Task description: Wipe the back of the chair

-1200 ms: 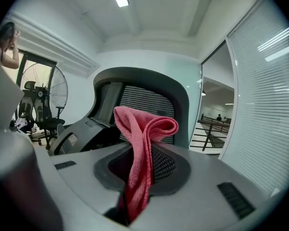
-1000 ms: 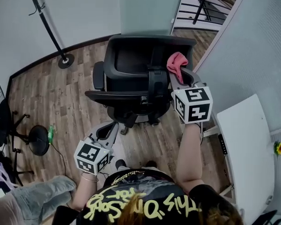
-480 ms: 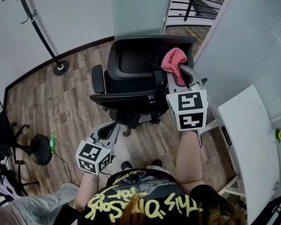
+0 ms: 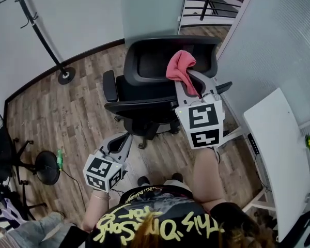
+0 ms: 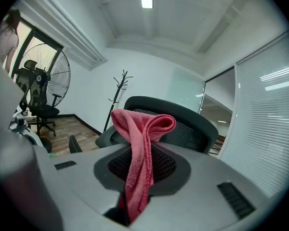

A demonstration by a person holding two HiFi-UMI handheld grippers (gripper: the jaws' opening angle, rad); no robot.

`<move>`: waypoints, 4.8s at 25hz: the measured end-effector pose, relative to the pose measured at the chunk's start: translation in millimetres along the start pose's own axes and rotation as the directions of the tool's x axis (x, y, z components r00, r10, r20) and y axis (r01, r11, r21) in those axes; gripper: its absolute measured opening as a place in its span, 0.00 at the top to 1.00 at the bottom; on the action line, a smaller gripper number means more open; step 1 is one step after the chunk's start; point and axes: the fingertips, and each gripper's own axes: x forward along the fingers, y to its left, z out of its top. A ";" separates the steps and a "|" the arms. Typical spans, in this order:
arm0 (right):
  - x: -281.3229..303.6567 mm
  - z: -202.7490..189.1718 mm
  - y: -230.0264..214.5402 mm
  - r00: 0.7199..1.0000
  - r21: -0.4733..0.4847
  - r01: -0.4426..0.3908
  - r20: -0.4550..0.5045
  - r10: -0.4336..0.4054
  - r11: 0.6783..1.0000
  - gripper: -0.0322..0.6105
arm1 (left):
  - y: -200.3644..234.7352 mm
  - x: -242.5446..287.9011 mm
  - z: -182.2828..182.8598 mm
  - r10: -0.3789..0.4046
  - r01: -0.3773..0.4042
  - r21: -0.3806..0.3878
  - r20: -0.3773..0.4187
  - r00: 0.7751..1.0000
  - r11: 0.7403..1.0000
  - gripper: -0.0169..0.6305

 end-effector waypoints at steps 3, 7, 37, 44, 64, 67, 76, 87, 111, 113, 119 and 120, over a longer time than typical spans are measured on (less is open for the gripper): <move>3.6 4.1 10.4 1.000 -0.011 0.010 0.012 -0.010 1.000 0.85 | 4.6 -4.2 3.0 0.005 -0.005 0.000 0.008 1.000 1.000 0.99; 3.2 7.7 22.2 1.000 -0.023 0.011 0.017 -0.011 1.000 0.85 | 10.0 -11.7 0.8 0.014 -0.014 -0.009 0.011 1.000 1.000 0.99; 61.4 22.5 145.5 0.940 -0.021 -0.337 -0.053 0.336 0.941 0.85 | 43.6 -61.2 -20.7 0.129 -0.128 -0.064 0.013 0.992 0.990 0.99; 21.8 73.4 114.7 0.907 0.119 -0.395 0.208 0.366 0.911 0.85 | 41.7 -57.8 -21.5 0.124 -0.123 -0.063 0.006 0.992 0.990 0.99; -7.1 -18.8 -5.7 0.980 -0.478 -0.200 -0.099 0.174 0.855 0.85 | -33.4 23.3 9.0 0.020 -0.020 -0.024 0.021 1.000 1.000 0.99; -15.7 -22.8 -3.7 0.973 -0.464 -0.227 -0.079 0.215 0.857 0.85 | -43.8 29.1 9.2 0.035 -0.035 -0.027 0.018 0.999 0.999 0.98; -44.8 -39.3 9.1 0.929 -0.373 -0.356 -0.043 0.367 0.857 0.85 | -69.6 39.2 12.5 0.078 -0.077 -0.037 0.014 0.997 0.996 0.99; -69.2 -64.1 22.3 0.879 -0.288 -0.459 -0.013 0.476 0.841 0.85 | -100.1 48.3 10.4 0.114 -0.114 -0.046 0.001 0.993 0.992 0.99; -118.5 -97.1 -26.6 0.825 0.192 -0.493 0.412 0.386 0.848 0.85 | -127.2 70.6 51.3 0.156 -0.160 0.040 0.091 0.984 0.986 0.99; -119.1 -107.4 -28.7 0.833 0.236 -0.485 0.418 0.362 0.842 0.85 | -130.6 73.7 49.7 0.148 -0.152 0.037 0.098 0.984 0.988 0.99; -120.4 -128.1 -24.5 0.849 0.279 -0.470 0.404 0.342 0.837 0.85 | -135.7 78.9 49.1 0.139 -0.143 0.024 0.118 0.983 0.989 0.98; -120.6 -129.2 -23.7 0.850 0.270 -0.468 0.399 0.344 0.842 0.85 | -135.9 79.4 49.2 0.140 -0.144 0.023 0.121 0.983 0.989 0.99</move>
